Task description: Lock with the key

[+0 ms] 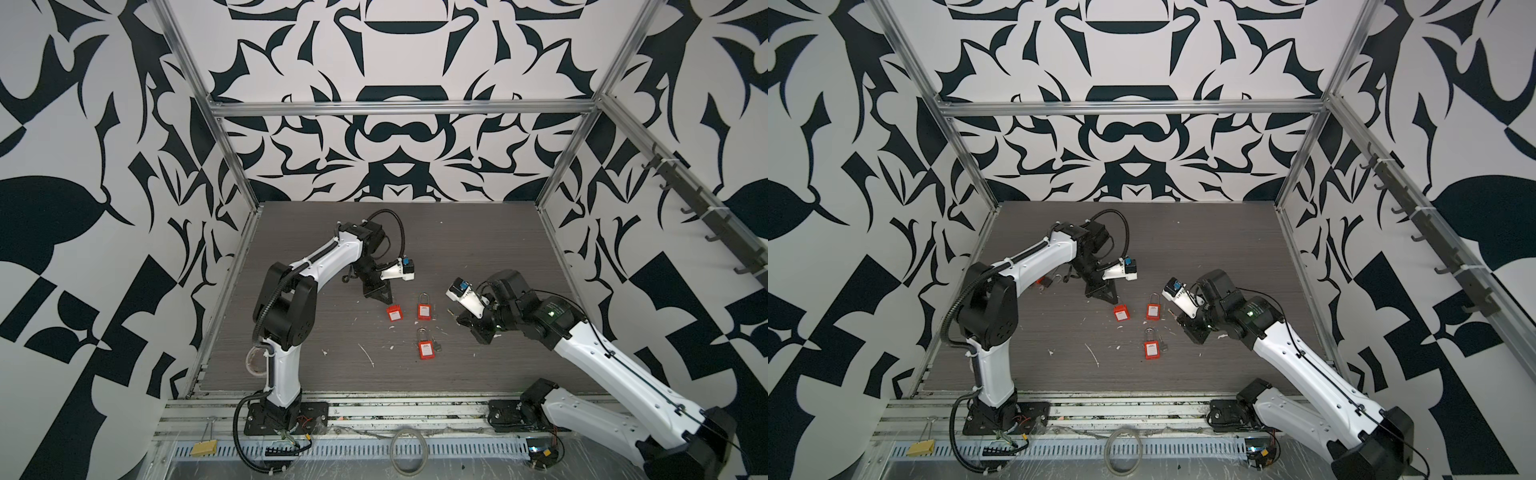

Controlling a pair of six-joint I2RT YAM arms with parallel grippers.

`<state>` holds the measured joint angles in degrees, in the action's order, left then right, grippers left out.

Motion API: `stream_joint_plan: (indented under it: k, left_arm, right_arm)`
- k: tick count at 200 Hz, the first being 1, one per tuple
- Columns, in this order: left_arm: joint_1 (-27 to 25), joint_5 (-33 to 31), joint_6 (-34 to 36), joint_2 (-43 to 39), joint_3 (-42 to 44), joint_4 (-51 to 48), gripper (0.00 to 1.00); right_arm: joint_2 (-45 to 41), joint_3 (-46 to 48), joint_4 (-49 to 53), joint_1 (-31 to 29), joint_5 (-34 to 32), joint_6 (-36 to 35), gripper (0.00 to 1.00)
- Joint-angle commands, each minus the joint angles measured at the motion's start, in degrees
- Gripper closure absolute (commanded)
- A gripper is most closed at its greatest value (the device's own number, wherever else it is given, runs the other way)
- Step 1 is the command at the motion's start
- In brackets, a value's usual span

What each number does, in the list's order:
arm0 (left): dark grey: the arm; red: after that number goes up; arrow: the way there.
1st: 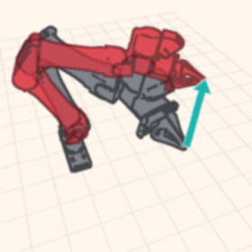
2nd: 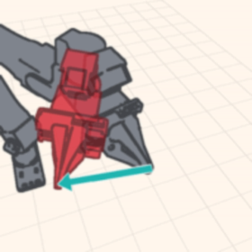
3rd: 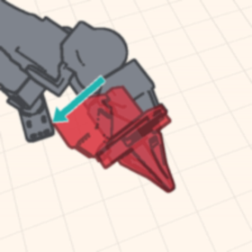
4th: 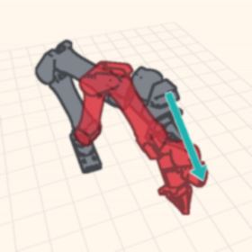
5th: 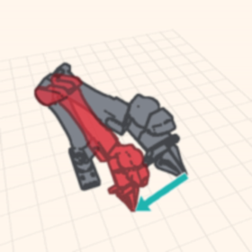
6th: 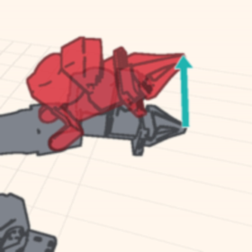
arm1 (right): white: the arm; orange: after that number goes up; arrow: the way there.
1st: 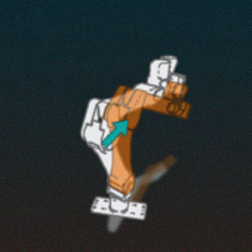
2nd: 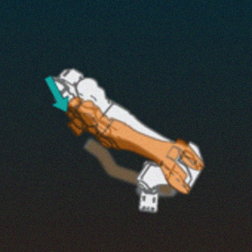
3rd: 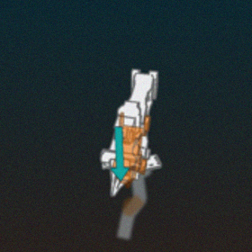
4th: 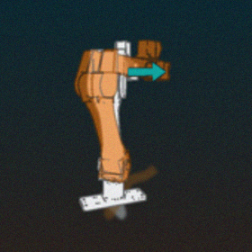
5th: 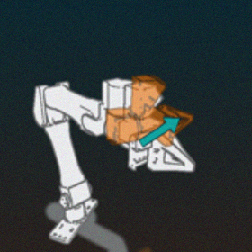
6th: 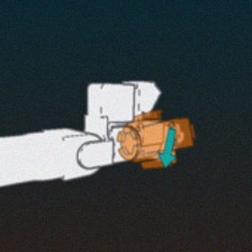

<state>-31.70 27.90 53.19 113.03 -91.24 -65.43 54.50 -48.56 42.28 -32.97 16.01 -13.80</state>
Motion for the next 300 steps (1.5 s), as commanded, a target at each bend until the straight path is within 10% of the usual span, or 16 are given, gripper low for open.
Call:
stream_joint_plan:
  k: [1,172,232,300]
  left_arm:
    - [-0.86,-1.01,3.17,1.80,-2.33,-4.10,1.00]
    - [-4.51,-11.23,-1.07,9.99,-5.65,8.98,0.80]
    - [-2.22,-9.57,-11.60,10.73,-7.24,16.32,0.78]
    - [6.99,1.35,-36.14,-10.02,15.81,37.06,0.71]
  right_arm:
    - [0.53,0.09,-4.05,0.19,0.41,2.92,1.00]
    - [1.93,3.03,-10.00,0.17,2.27,28.99,1.00]
    - [3.45,1.81,-9.39,-0.95,1.20,39.40,1.00]
    - [16.41,-5.47,-10.77,-9.41,-4.28,55.03,1.00]
